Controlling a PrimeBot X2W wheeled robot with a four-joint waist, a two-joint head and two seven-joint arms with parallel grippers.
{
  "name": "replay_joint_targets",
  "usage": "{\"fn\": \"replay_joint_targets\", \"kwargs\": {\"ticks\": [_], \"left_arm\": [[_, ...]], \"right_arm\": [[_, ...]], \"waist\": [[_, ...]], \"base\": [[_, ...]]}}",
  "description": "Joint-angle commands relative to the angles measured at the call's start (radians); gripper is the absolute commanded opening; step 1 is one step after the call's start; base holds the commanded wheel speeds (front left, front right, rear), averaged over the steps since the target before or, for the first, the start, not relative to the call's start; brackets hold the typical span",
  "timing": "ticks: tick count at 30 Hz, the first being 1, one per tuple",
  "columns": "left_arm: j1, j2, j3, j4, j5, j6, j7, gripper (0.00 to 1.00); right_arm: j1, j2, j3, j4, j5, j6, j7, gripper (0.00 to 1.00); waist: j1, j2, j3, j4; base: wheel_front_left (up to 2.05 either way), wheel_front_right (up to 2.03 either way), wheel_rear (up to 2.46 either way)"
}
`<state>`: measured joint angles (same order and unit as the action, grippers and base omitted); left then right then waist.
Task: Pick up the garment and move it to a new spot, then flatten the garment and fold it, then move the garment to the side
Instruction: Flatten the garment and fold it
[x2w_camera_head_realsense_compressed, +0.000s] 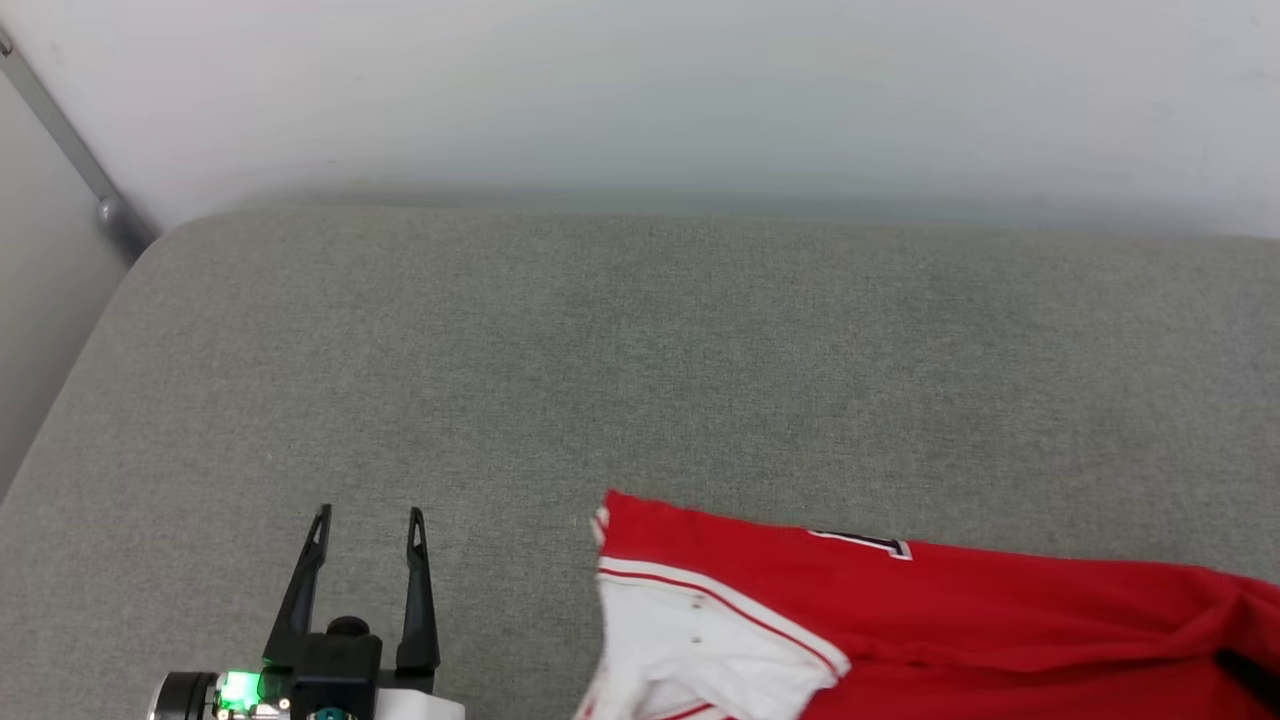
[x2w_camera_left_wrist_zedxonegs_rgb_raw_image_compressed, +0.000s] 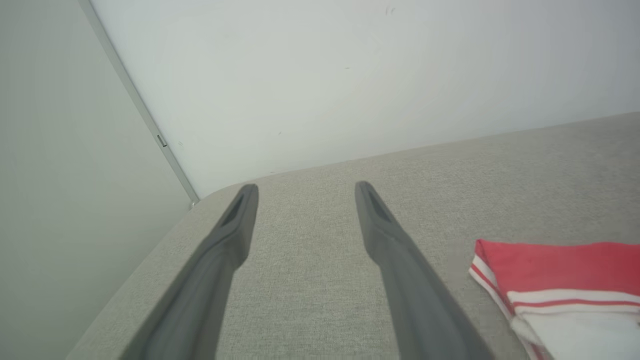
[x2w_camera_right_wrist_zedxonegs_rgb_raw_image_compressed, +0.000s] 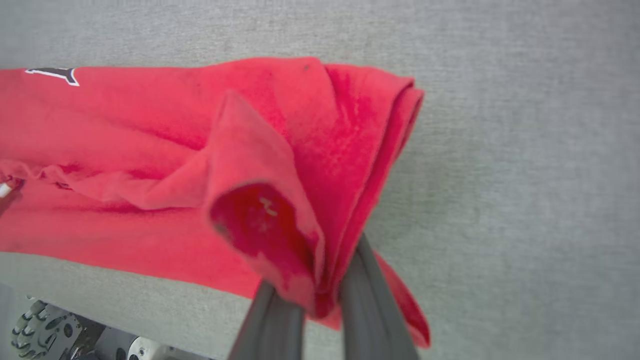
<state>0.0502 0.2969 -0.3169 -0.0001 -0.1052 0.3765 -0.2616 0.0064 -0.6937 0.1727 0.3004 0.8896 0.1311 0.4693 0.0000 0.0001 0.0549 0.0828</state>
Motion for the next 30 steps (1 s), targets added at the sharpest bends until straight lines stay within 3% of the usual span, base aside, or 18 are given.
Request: {"fn": "replay_joint_targets", "kwargs": {"ticks": [1, 8, 13, 22, 30], "left_arm": [[0.016, -0.011, 0.009, 0.002, 0.014, -0.009, -0.004, 1.0], [0.038, -0.027, 0.027, 0.011, 0.037, -0.034, -0.004, 1.0], [0.048, -0.038, 0.041, 0.018, 0.049, -0.054, -0.004, 1.0], [0.036, -0.045, 0.052, 0.027, 0.07, -0.085, -0.004, 1.0], [0.003, -0.064, 0.048, 0.029, 0.081, -0.109, -0.004, 1.0]], "right_arm": [[0.004, -0.03, -0.023, 0.022, 0.002, -0.001, 0.007, 0.0], [0.01, -0.093, -0.062, 0.05, -0.03, -0.001, 0.033, 0.0], [0.02, -0.097, -0.032, -0.065, -0.042, -0.001, 0.048, 0.0], [-0.002, -0.033, 0.096, -0.409, -0.045, -0.001, 0.114, 0.0], [-0.178, 0.058, 0.319, -0.487, -0.093, -0.001, 0.165, 0.0]], "waist": [[0.0, -0.0001, -0.008, -0.001], [0.0, -0.0001, -0.021, -0.001], [0.0, -0.0001, -0.03, 0.001], [0.0, -0.0001, -0.033, 0.02], [0.0, -0.0001, -0.003, 0.047]], "base": [[0.0, 0.0, 0.0], [0.0, 0.0, 0.0], [0.0, 0.0, 0.0], [0.0, 0.0, 0.0], [0.0, 0.0, 0.0]]}}
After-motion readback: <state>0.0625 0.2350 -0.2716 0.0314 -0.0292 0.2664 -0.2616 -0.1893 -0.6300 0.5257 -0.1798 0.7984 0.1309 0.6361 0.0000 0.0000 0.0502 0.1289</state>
